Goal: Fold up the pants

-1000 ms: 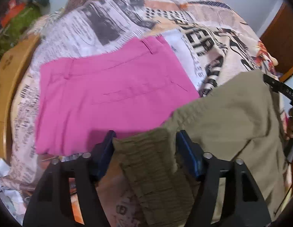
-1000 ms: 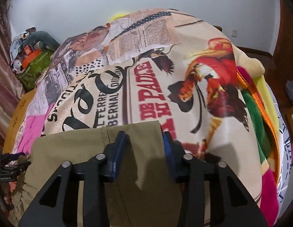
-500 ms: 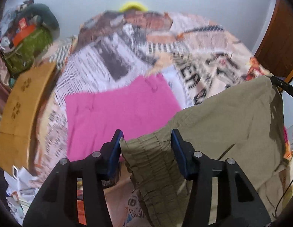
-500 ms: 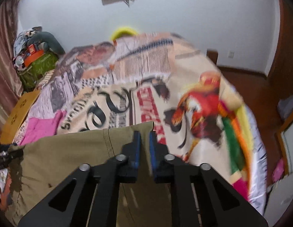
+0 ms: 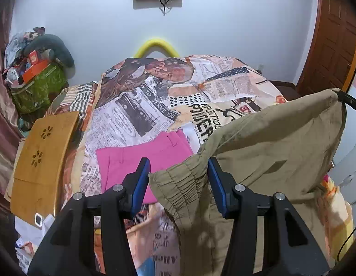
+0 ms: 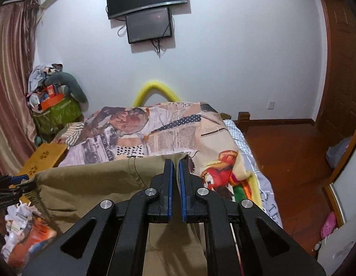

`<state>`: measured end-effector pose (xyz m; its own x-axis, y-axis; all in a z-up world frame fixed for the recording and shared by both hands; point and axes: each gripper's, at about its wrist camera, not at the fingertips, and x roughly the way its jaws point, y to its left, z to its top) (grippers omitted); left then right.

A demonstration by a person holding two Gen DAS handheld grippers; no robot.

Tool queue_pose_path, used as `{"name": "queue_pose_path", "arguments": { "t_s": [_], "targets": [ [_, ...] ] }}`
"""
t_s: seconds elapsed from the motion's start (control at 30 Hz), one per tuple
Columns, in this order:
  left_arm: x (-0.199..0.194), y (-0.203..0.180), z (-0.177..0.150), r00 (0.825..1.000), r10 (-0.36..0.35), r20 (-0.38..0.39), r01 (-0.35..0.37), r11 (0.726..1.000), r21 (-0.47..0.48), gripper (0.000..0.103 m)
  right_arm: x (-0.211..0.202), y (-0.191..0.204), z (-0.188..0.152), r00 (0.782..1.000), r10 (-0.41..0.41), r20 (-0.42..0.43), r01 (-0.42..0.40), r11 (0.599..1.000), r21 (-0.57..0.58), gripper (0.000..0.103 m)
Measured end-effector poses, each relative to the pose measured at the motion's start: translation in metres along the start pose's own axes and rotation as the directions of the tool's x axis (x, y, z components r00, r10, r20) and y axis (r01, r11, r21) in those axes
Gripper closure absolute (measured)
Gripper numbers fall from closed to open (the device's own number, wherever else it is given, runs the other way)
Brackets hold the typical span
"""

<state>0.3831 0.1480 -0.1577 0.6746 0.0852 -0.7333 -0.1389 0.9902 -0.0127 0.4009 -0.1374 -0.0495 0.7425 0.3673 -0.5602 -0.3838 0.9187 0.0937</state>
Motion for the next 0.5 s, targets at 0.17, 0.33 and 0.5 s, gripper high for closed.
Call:
{"name": "queue_pose_path", "arguments": {
  "t_s": [0.17, 0.33, 0.5],
  "targets": [
    [-0.018, -0.001, -0.019, 1.000, -0.019, -0.023, 0.019, 1.000, -0.004, 0.052, -0.030, 0.007, -0.021, 1.000, 0.012, 0.005, -0.012, 1.000, -0.007, 0.098],
    [-0.041, -0.003, -0.042, 1.000, -0.019, -0.018, 0.019, 1.000, 0.025, 0.067, -0.063, 0.010, -0.043, 0.999, 0.031, 0.007, -0.032, 0.999, 0.019, 0.098],
    [-0.060, -0.003, -0.066, 0.999, -0.041, -0.035, 0.042, 0.998, 0.043, 0.067, -0.093, 0.017, -0.076, 0.998, 0.062, -0.016, -0.061, 0.997, 0.042, 0.098]
  ]
}}
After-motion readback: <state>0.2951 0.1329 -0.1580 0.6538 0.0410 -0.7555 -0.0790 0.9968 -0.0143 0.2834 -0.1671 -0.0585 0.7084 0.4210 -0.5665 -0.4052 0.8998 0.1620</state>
